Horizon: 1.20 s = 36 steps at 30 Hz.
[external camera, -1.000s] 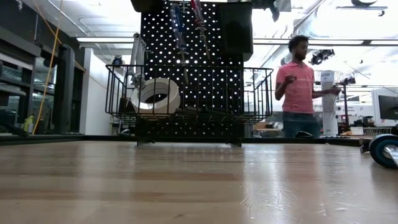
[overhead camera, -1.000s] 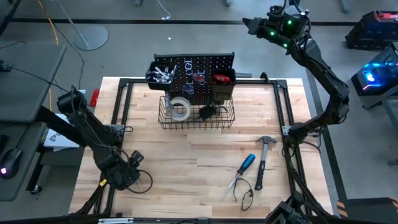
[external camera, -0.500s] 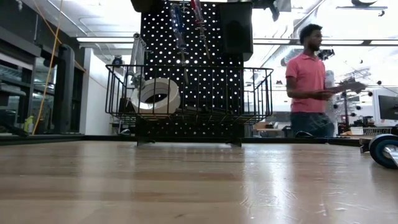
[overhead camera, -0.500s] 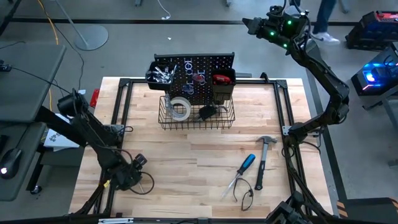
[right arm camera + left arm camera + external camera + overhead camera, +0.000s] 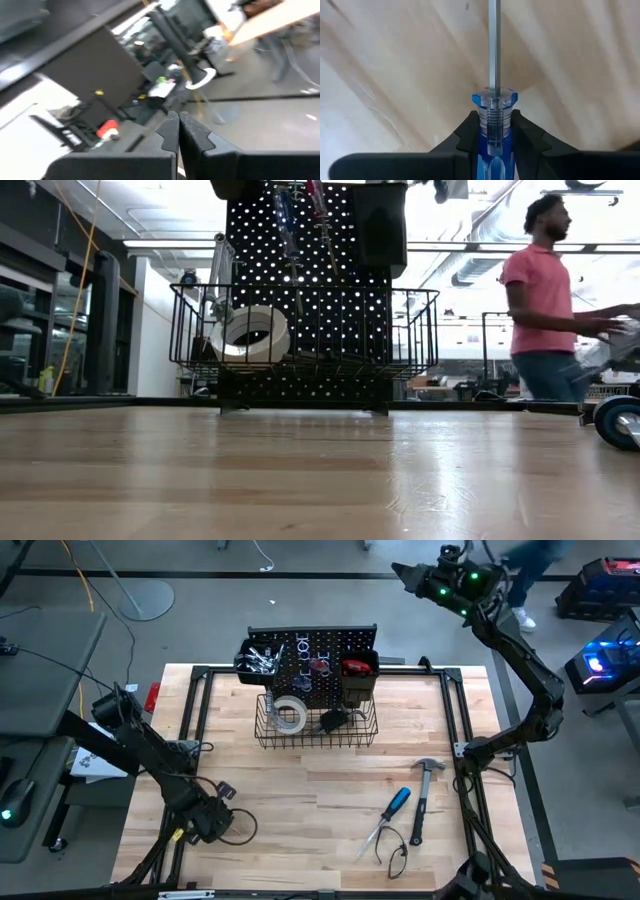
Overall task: Hang tools onto peg board
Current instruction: Hang the blue transparent screwdriver on the peg board
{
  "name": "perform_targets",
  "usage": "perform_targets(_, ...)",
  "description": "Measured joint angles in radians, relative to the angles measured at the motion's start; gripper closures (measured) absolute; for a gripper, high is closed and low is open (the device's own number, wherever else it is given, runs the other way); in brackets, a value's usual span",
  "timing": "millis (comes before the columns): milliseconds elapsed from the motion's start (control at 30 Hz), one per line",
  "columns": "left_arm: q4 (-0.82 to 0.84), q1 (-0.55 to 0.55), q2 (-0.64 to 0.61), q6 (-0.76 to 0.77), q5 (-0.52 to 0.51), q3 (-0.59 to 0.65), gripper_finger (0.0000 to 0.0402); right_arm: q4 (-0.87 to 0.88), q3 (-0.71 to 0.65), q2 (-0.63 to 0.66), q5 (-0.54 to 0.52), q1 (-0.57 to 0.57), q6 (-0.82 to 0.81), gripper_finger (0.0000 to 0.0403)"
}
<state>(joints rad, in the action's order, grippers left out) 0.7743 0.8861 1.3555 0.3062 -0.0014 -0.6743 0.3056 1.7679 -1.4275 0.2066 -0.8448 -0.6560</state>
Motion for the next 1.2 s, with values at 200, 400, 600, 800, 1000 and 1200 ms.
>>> perform_targets(200,0.165,-0.017,-0.080,0.117,-0.008,-0.165,0.0330,-0.077,0.000,0.040,0.163,0.000,0.009,0.0402)
perform_targets(400,0.420,-0.024,-0.211,0.296,-0.057,-0.413,0.0330,-0.103,0.000,0.057,0.470,0.020,0.070,0.0402)
perform_targets(600,0.579,-0.104,-0.281,0.412,-0.257,-0.743,0.0330,-0.114,0.000,0.056,0.507,0.109,0.193,0.0390)
perform_targets(800,0.579,-0.269,-0.219,0.341,-0.499,-1.056,0.0330,-0.208,0.000,0.056,0.482,0.226,0.276,0.0308)
perform_targets(1000,0.446,-0.434,-0.086,0.095,-0.558,-1.327,0.0330,-0.238,0.000,0.056,0.343,0.376,0.464,0.0214)
perform_targets(1200,0.269,-0.615,0.036,0.023,-0.591,-1.533,0.0330,-0.233,0.000,0.054,0.081,0.554,0.874,0.0191)
